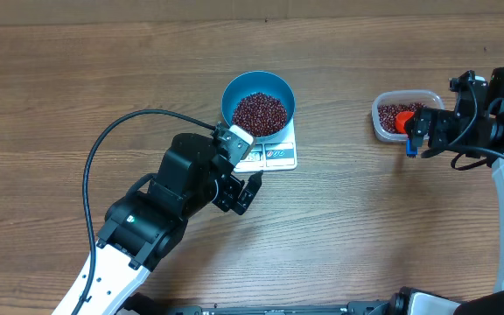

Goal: Scoop item into bowl and weigh 150g on scale
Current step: 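Move the left gripper forward toward the scale display, then hold the left gripper over the scale to read the display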

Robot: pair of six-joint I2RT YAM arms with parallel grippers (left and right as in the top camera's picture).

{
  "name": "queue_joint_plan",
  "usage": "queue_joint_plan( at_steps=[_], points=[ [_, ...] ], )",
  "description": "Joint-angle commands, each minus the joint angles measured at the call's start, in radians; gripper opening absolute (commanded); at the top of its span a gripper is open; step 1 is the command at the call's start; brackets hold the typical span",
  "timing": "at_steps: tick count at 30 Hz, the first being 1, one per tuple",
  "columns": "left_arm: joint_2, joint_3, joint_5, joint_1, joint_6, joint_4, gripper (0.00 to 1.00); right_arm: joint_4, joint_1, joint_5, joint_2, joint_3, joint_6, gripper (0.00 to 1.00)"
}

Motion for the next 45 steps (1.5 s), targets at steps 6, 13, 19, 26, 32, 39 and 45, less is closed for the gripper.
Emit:
queue_joint_plan(
  at_steps=[6, 13, 19, 26, 32, 39, 45],
  points=[
    [0.058, -0.008, 0.039, 0.004, -0.116, -0.023, 1.0, 0.003, -0.002, 0.003, -0.007, 0.022, -0.005, 1.0],
    [0.201, -0.009, 0.035, 0.004, -0.273, -0.025, 0.99, 0.003, -0.002, 0.003, -0.007, 0.022, -0.005, 1.0],
    [0.342, -0.009, -0.061, -0.009, -0.472, -0.019, 0.99, 0.003, -0.002, 0.003, -0.007, 0.022, -0.005, 1.0],
    [0.394, -0.02, -0.206, -0.105, -0.558, 0.034, 1.0, 0.003, -0.002, 0.003, -0.007, 0.022, -0.005, 1.0],
    [0.394, -0.088, -0.298, -0.153, -0.614, 0.131, 1.0, 0.003, -0.002, 0.003, -0.007, 0.022, -0.005, 1.0],
    [0.394, -0.181, -0.315, -0.152, -0.665, 0.206, 1.0, 0.003, -0.002, 0.003, -0.007, 0.022, -0.005, 1.0],
    [0.394, -0.185, -0.328, -0.152, -0.661, 0.243, 0.99, 0.002, -0.002, 0.003, -0.007, 0.022, -0.005, 1.0]
  ],
)
